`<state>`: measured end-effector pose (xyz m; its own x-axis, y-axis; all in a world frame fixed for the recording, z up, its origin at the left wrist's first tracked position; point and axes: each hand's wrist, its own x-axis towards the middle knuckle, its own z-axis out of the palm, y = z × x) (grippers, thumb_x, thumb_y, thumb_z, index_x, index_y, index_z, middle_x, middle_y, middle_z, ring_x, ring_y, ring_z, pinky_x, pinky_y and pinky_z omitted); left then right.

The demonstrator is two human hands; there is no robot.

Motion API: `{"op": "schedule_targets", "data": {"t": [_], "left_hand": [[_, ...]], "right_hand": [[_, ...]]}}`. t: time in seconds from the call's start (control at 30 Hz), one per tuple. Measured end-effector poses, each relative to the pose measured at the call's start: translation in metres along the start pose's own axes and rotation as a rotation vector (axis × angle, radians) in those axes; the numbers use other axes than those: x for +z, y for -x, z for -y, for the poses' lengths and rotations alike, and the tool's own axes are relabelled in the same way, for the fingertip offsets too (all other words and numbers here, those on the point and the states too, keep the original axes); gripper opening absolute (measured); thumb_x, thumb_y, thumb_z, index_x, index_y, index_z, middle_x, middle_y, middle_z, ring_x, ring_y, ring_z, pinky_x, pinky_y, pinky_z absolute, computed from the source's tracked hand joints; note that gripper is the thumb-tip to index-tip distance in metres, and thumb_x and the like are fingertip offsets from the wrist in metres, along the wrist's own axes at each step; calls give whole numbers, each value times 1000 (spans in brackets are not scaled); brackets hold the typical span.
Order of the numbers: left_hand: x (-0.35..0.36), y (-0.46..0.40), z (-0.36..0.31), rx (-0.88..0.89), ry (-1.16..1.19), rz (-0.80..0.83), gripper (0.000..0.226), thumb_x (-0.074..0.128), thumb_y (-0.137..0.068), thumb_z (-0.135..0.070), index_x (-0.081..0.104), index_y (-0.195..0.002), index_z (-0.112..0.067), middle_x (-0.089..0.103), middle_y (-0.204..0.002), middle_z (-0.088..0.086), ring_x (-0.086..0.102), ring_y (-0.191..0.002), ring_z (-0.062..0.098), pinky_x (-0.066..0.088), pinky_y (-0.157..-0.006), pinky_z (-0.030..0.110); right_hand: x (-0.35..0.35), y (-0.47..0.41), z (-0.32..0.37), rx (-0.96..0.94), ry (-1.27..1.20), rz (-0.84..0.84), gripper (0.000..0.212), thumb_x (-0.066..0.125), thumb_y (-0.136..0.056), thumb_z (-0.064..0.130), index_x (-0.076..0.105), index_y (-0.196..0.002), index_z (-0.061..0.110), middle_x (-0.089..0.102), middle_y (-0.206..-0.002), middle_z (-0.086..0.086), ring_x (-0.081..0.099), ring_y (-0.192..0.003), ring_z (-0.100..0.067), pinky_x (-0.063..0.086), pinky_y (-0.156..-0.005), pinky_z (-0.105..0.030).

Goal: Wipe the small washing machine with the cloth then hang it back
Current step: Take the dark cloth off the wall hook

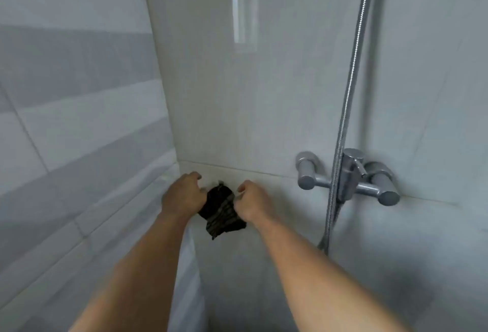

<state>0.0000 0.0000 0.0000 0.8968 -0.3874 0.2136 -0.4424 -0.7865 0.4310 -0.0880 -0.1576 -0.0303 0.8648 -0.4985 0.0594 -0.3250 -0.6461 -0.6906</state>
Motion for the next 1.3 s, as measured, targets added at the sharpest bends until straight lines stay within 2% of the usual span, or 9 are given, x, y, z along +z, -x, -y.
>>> {"op": "schedule_targets", "data": {"t": [0.23, 0.37, 0.67, 0.77, 0.83, 0.93, 1.07, 1.17, 1.3], "left_hand": [[73, -20, 41, -21, 335, 135, 57, 58, -94, -31, 41, -148, -20, 56, -139, 0, 56, -124, 22, 43, -97, 29], [95, -32, 46, -4, 350, 80, 8, 57, -91, -33, 63, -93, -28, 71, -96, -3, 66, -84, 15, 50, -67, 27], [43, -6, 32, -147, 773, 250, 26, 63, -83, -23, 56, -58, -18, 58, -63, 0, 57, -66, 19, 38, -62, 28], [39, 20, 30, -239, 915, 499, 14, 69, -71, -33, 68, -71, -20, 66, -81, 10, 64, -84, 31, 47, -74, 39], [60, 44, 35, -334, 904, 717, 42, 74, -72, -38, 73, -102, -8, 71, -105, 21, 67, -102, 41, 52, -85, 47], [118, 101, 44, -499, 899, 887, 40, 67, -84, -31, 72, -111, -3, 71, -113, 25, 68, -106, 41, 54, -90, 46], [228, 191, 64, -672, 916, 947, 37, 58, -90, -26, 71, -115, -3, 72, -114, 21, 65, -112, 39, 48, -103, 48], [307, 254, 68, -756, 951, 968, 38, 53, -93, -26, 68, -117, 0, 71, -116, 24, 62, -114, 41, 44, -106, 49], [378, 315, 61, -701, 1055, 957, 37, 44, -96, -23, 65, -118, -2, 71, -113, 26, 63, -108, 41, 49, -93, 46]], "right_hand": [[79, -11, -37, 179, -339, -141, 23, 70, -87, 26, 52, -100, 20, 60, -83, 10, 62, -76, -14, 48, -63, -31], [100, -19, -42, 173, -388, -194, 5, 60, -92, 15, 62, -87, 17, 66, -80, 3, 64, -73, -18, 50, -60, -31], [47, -8, -35, 67, -279, -485, 24, 54, -69, 44, 67, -73, 24, 66, -84, 5, 63, -89, -23, 51, -78, -40], [41, 9, -59, 128, -477, -288, 28, 58, -73, 43, 61, -68, 15, 62, -65, 1, 64, -69, -21, 53, -77, -41], [52, 33, -90, 195, -595, -117, 21, 65, -83, 30, 66, -69, 14, 63, -63, 1, 63, -63, -17, 52, -69, -34], [87, 85, -153, 307, -628, -94, 6, 72, -88, 19, 75, -91, 15, 72, -86, -2, 69, -86, -21, 53, -76, -30], [158, 168, -272, 744, -593, -102, 65, 68, -83, 51, 63, -129, 5, 66, -127, -11, 64, -114, -30, 49, -99, -32], [194, 247, -344, 1019, -792, 78, 90, 50, -84, 74, 47, -147, 10, 57, -142, -16, 65, -113, -34, 56, -86, -43], [220, 337, -405, 1049, -970, 376, 108, 37, -72, 97, 20, -158, 35, 68, -126, -17, 68, -107, -34, 31, -104, -61]]}}
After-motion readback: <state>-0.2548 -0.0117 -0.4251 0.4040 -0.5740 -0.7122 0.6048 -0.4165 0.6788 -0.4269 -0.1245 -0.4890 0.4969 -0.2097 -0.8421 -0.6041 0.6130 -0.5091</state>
